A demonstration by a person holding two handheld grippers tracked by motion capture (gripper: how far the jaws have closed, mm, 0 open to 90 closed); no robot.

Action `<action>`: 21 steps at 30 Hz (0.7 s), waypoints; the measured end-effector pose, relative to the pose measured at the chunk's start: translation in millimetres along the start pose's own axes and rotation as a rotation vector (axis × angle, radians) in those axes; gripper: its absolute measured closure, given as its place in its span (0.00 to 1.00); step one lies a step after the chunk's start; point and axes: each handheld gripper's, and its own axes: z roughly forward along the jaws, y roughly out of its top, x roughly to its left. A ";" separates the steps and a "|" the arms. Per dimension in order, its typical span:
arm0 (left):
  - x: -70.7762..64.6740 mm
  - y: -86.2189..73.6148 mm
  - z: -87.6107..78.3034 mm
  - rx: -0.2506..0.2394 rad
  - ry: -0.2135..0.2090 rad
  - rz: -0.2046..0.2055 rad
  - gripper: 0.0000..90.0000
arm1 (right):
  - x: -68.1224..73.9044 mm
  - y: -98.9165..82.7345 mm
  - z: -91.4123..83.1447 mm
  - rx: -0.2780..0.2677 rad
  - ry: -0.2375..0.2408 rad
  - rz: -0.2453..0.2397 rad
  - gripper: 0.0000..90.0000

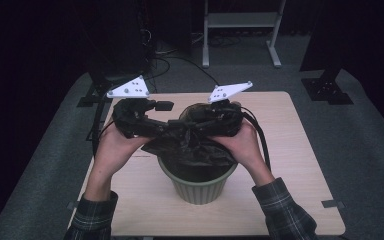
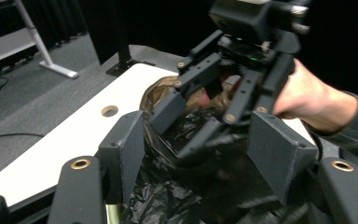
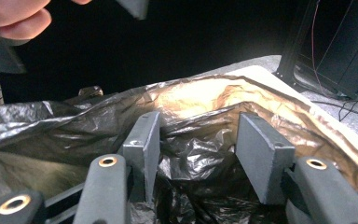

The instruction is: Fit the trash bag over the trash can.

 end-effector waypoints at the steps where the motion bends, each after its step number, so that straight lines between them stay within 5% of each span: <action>1: 2.1 -0.5 1.0 0.005 0.012 -0.005 0.39 | 1.8 -0.6 -0.3 -0.003 0.007 -0.004 0.54; 12: 17.2 -12.1 26.5 0.048 -0.010 -0.076 0.42 | 8.4 -4.8 -2.3 0.002 0.023 -0.022 0.54; 19: 20.9 -19.5 34.0 0.110 -0.051 -0.092 0.95 | 10.2 -8.5 -8.9 0.002 0.026 -0.026 0.54; 21: 22.8 -20.9 32.9 0.116 -0.033 -0.095 1.00 | 9.5 -11.5 -17.2 -0.007 0.022 -0.026 0.54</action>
